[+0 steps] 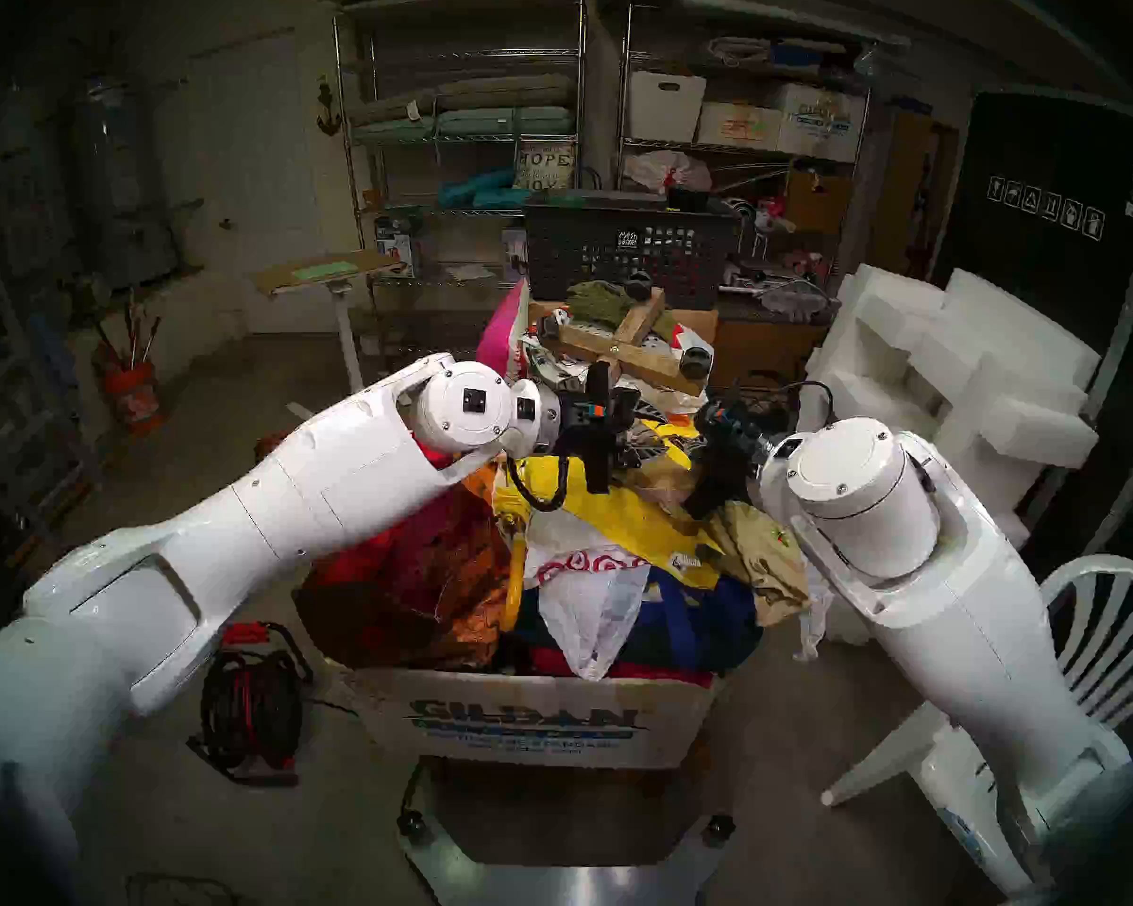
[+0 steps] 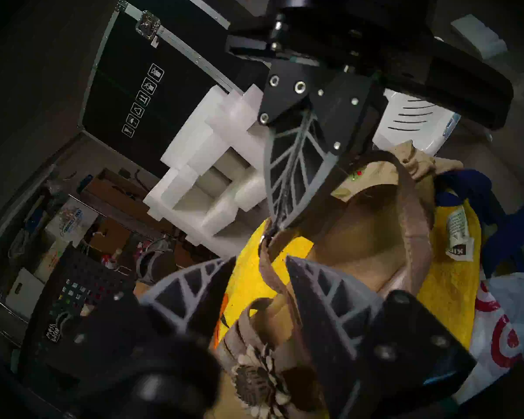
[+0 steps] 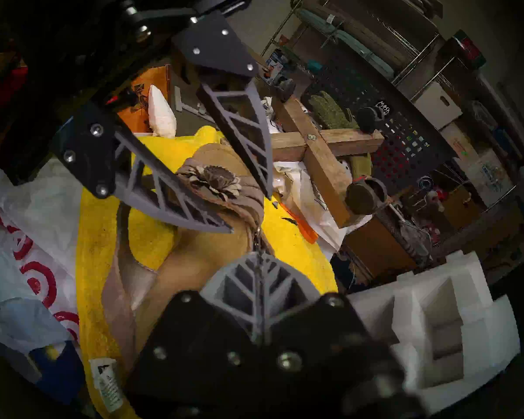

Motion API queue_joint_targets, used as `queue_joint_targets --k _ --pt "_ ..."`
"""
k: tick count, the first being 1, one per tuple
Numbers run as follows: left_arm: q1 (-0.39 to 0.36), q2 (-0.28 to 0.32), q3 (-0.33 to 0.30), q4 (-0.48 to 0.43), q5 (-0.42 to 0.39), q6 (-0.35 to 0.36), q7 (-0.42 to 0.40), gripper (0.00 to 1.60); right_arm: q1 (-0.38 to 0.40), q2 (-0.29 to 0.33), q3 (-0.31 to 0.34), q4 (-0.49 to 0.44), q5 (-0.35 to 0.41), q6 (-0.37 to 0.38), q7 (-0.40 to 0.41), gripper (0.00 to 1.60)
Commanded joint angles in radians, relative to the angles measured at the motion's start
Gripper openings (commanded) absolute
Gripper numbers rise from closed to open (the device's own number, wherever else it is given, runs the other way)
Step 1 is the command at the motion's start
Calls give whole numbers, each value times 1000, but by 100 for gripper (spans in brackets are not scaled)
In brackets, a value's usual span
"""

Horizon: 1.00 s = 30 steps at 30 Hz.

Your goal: Unbuckle a shoe

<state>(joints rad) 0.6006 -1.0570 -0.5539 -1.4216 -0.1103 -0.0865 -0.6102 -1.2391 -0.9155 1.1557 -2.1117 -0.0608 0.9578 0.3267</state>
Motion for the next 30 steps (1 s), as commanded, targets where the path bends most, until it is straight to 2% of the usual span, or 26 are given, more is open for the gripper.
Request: queue_joint_targets --k 1,5,6,9,15,17,18,19,20,30 --pt "-27 -30 -11 23 -4 -8 1 84 15 0 9 -12 3 -12 4 0" --pt "-27 -33 -5 34 -6 -12 -8 75 13 0 11 -12 3 -12 5 0" --pt "-26 -32 -4 34 -6 -12 -8 65 12 0 12 -12 2 -12 4 0" --pt "-23 -30 -2 33 -8 -16 -10 55 11 1 13 -13 2 -12 5 0" --pt "-18 -27 -3 30 -13 -24 -7 51 12 1 13 -12 3 -13 8 0" --pt "-15 -26 -4 27 -12 -30 -2 36 13 -1 12 -12 2 -13 9 0" --pt "-15 -26 -4 27 -12 -30 -2 36 13 -1 12 -12 2 -13 9 0" --pt "-12 -25 -5 25 -11 -32 5 8 14 -3 9 -11 1 -12 8 0" --pt "-11 -25 -6 25 -14 -37 4 0 15 -5 8 -9 0 -12 6 0" --pt "-7 -15 -3 17 -31 -63 -22 0 28 -25 -1 0 -9 -9 -2 0"
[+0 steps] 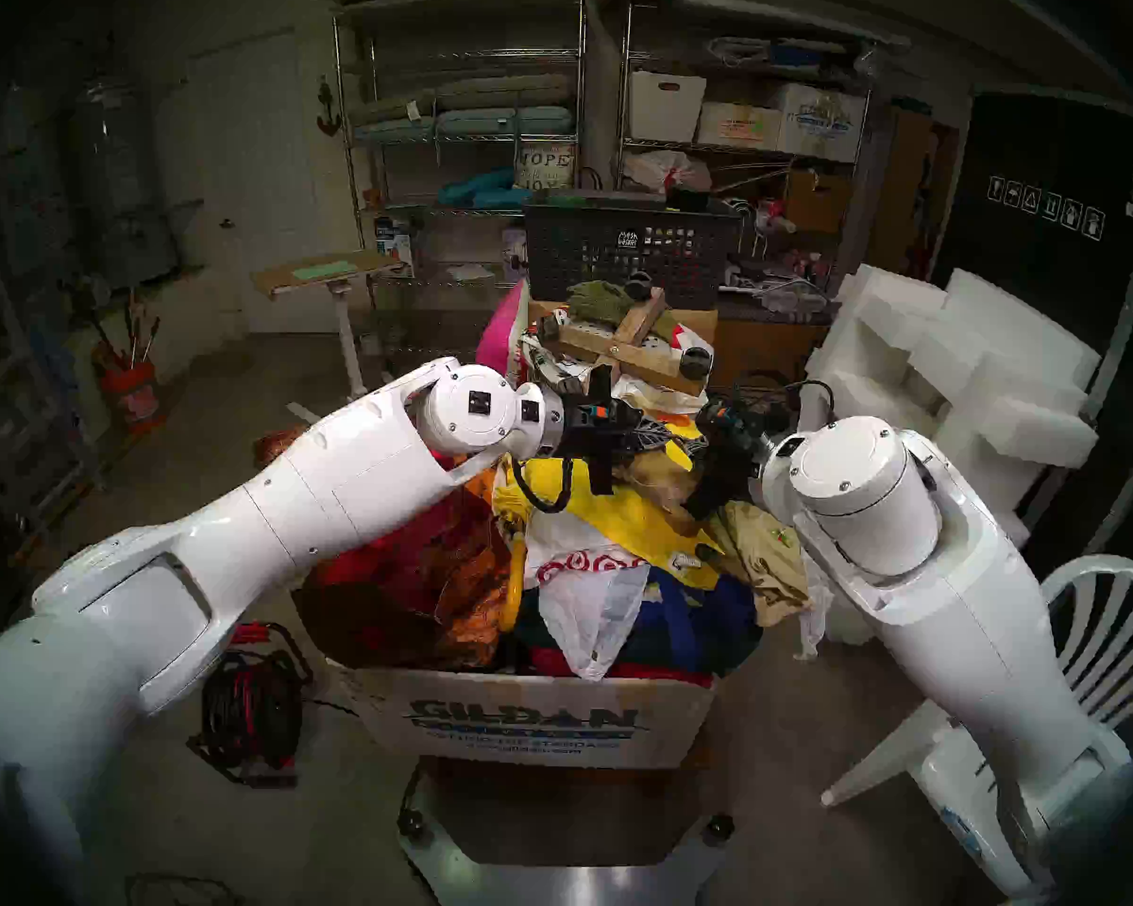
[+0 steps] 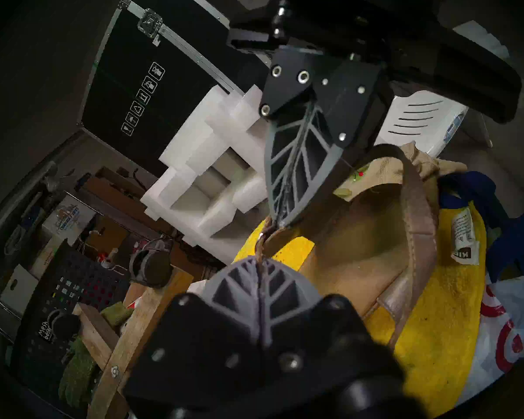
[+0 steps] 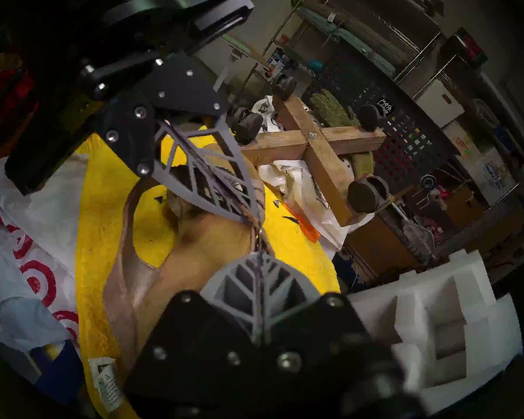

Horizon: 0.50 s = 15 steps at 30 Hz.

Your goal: Unbuckle a shoe

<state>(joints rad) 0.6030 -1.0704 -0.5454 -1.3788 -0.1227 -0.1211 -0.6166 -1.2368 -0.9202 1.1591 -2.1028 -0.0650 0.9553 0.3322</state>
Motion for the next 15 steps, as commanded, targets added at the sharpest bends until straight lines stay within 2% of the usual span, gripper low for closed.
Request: queue_joint_targets --k 1,15 --pt "-7 -1 -10 -28 -19 -29 -17 0 31 -25 -8 -5 -7 -6 -8 0" --pt "-9 -14 -7 -14 -16 -27 -35 0 51 -43 -27 -2 -5 -18 5 0"
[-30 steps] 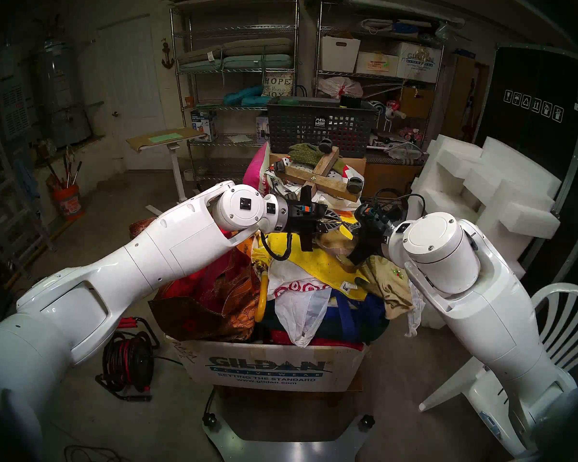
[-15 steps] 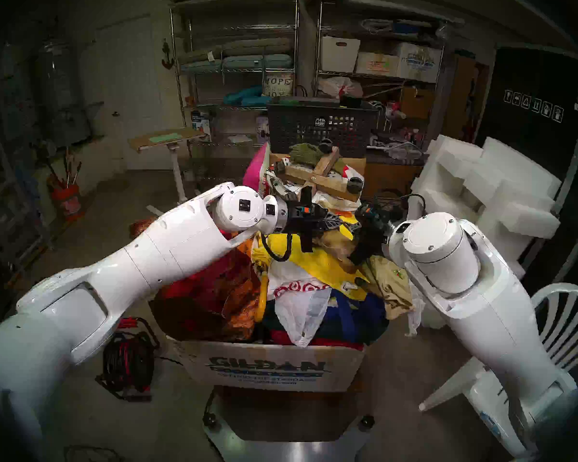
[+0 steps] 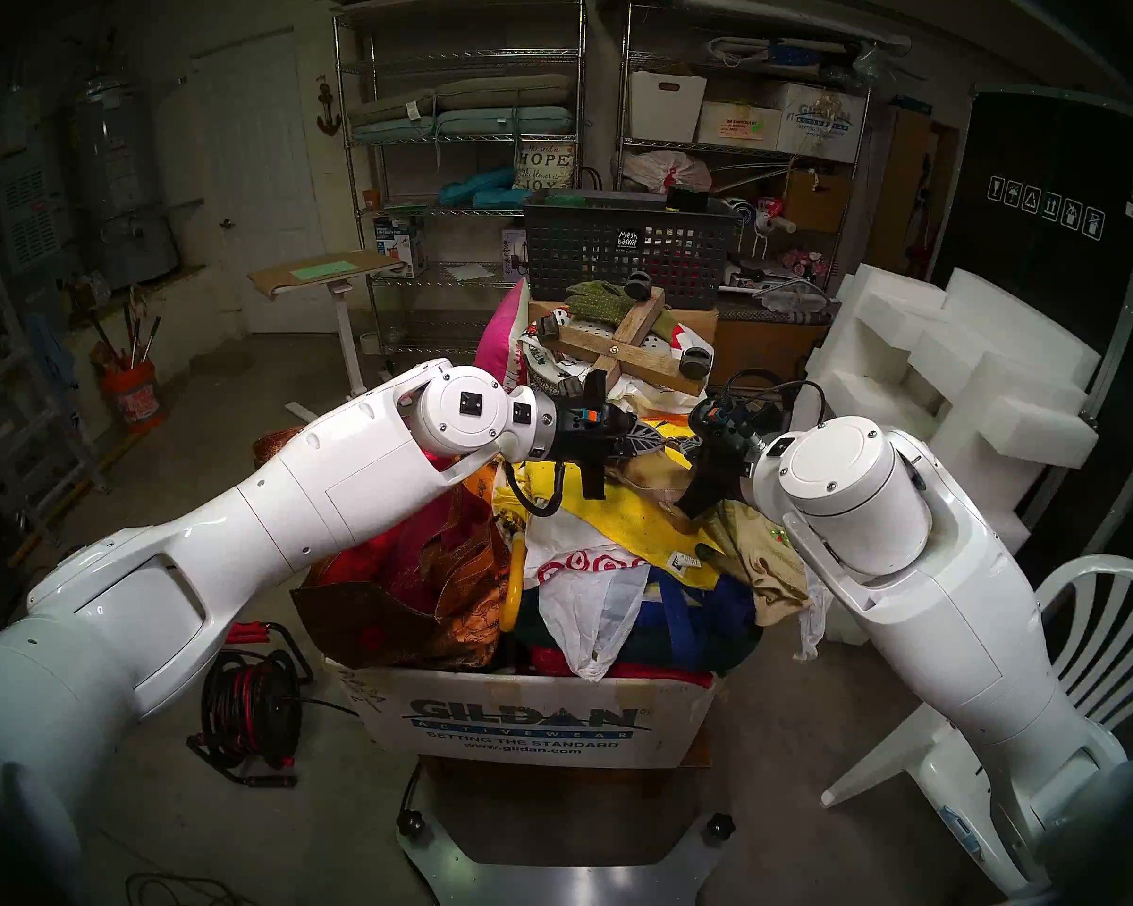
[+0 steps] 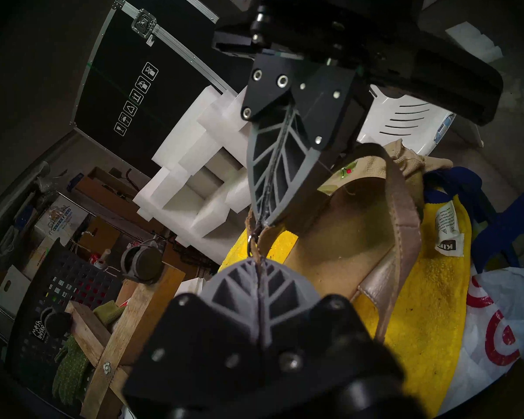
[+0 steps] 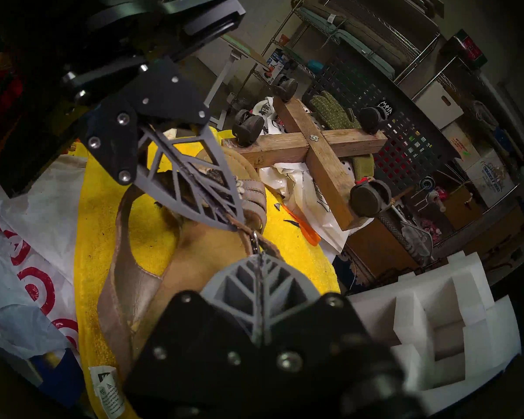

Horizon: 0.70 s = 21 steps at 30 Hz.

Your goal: Unbuckle a shoe

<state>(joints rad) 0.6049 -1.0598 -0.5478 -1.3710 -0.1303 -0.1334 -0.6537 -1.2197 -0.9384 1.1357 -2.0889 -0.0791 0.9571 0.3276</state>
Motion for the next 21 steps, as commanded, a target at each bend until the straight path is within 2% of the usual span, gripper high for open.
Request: queue_joint_targets --k 1,14,21 --pt "-11 -27 -4 -17 -4 -16 2 0 36 -24 -7 -16 12 -23 14 0" --pt "-15 -39 -4 0 5 -19 6 0 47 -31 -24 -16 9 -22 26 0" --pt "-16 -41 -3 4 5 -23 8 0 54 -41 -24 -3 -7 -3 6 0"
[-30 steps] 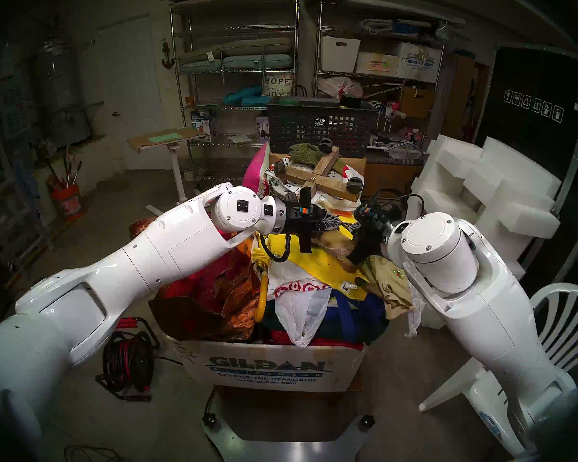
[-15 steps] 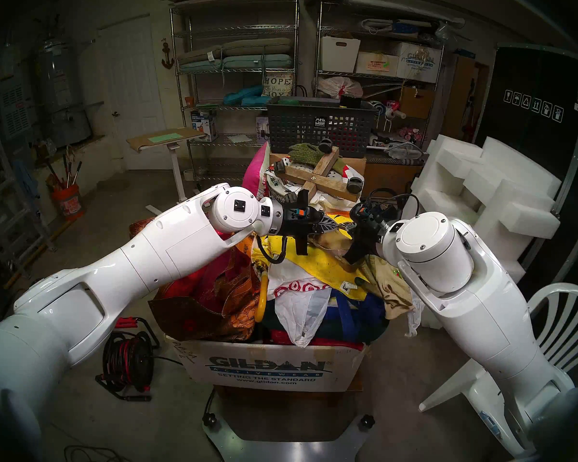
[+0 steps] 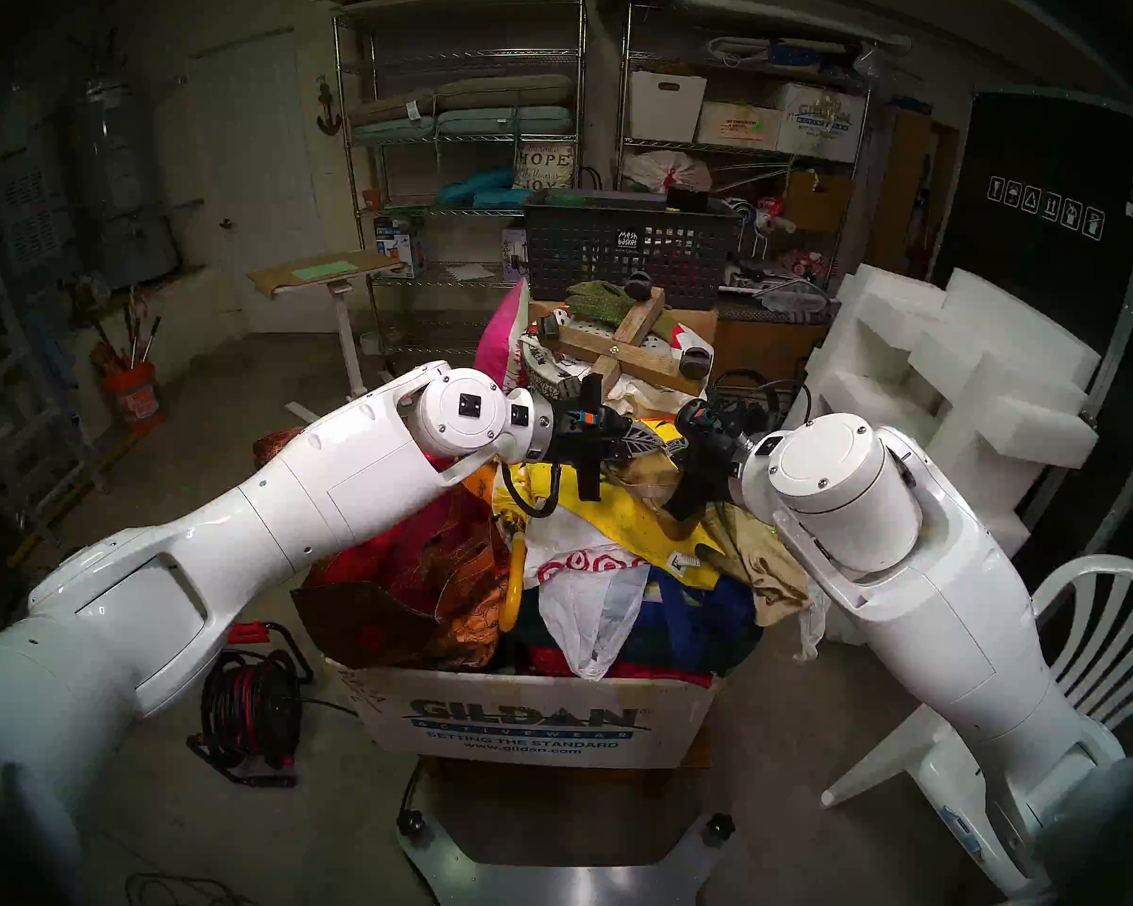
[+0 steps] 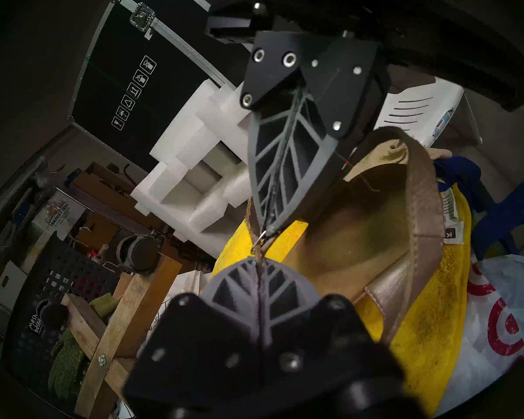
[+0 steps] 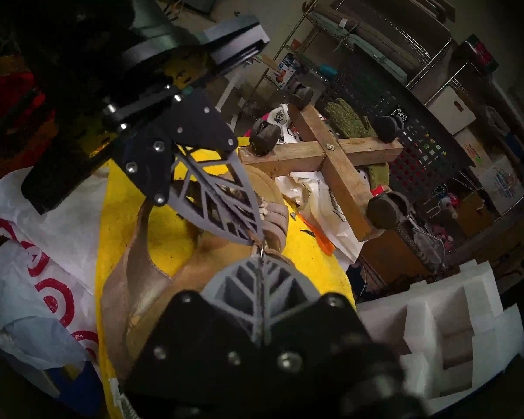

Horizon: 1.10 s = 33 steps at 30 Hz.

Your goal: Unbuckle a shoe

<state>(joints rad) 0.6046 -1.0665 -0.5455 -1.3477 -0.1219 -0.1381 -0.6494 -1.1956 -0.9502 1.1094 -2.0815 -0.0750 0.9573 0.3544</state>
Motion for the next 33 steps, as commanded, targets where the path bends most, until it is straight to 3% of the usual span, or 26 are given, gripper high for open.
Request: queue_joint_targets --k 1,15,33 --pt "-16 -34 -5 -19 -4 -19 3 0 29 -31 6 -8 -13 2 -27 0" --pt "-17 -28 -3 -15 -7 -20 1 0 30 -39 33 30 -30 3 -56 0" --pt "-15 -17 -12 -23 -8 -20 -10 0 -30 -23 77 33 -52 3 -75 0"
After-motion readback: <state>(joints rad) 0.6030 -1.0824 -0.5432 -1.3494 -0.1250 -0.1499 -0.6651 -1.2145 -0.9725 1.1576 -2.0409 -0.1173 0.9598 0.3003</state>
